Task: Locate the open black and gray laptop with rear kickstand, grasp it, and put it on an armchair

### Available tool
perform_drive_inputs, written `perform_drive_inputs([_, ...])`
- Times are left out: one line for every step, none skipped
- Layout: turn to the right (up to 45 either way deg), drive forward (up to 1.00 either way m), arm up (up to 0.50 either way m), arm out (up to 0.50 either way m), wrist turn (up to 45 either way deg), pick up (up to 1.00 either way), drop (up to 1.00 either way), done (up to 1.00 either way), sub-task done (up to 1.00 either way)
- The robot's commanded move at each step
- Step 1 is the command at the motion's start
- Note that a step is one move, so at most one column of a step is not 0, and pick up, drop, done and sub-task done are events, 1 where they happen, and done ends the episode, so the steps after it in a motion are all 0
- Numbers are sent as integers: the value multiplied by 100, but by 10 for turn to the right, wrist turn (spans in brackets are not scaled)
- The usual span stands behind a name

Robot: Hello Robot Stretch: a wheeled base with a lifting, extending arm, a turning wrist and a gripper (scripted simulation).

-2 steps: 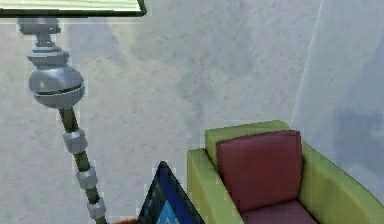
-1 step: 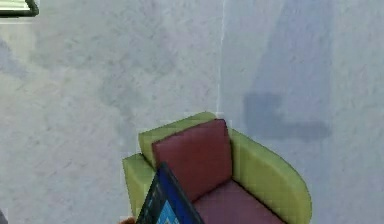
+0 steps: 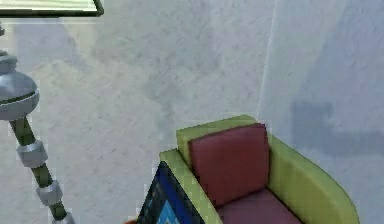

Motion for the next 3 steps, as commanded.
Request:
perform_drive_inputs([30,0,0,0,0,0,0,0,0])
perform_drive_inputs([360,0,0,0,0,0,0,0,0])
perform_drive_inputs([0,15,0,0,0,0,0,0,0])
